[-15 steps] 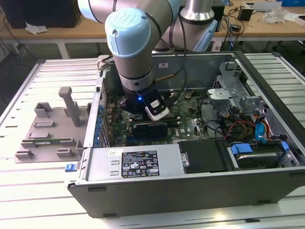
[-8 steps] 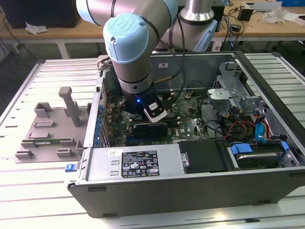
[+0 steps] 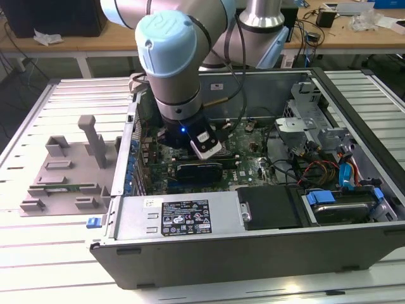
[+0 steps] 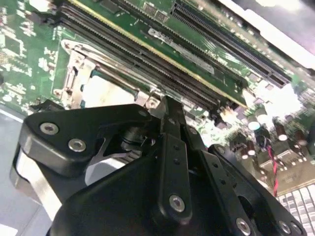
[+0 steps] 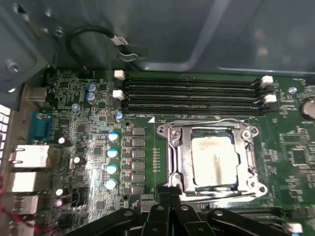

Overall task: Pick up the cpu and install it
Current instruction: 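Install the second cpu locking lever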

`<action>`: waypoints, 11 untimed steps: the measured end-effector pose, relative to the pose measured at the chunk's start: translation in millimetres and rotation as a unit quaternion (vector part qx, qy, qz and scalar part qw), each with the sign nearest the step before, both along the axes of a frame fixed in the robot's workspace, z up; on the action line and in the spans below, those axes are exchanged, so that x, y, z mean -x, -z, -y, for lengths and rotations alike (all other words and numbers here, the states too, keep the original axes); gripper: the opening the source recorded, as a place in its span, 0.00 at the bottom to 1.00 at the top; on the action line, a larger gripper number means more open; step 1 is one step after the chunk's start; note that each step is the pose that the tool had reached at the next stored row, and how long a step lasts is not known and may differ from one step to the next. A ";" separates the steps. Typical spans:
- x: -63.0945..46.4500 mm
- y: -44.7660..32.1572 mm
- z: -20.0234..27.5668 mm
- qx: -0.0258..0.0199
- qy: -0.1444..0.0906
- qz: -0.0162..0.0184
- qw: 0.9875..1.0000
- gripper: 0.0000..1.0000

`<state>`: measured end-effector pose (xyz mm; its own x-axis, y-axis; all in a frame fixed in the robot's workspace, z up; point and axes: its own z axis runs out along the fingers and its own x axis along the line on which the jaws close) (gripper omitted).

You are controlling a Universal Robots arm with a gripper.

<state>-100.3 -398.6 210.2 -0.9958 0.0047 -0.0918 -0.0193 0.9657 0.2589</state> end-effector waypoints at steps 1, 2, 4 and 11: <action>0.0 -5.4 -0.2 0.007 0.000 0.000 1.000 0.11; 0.0 -8.6 -0.3 0.011 0.000 0.000 1.000 0.11; 0.0 -16.7 -0.7 0.025 0.000 0.000 1.000 0.11; -28.1 -20.1 -2.7 0.038 0.000 -0.005 0.999 0.11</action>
<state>-72.2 -395.9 230.3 -0.9966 -0.0024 -0.0828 -0.0177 0.9828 0.1841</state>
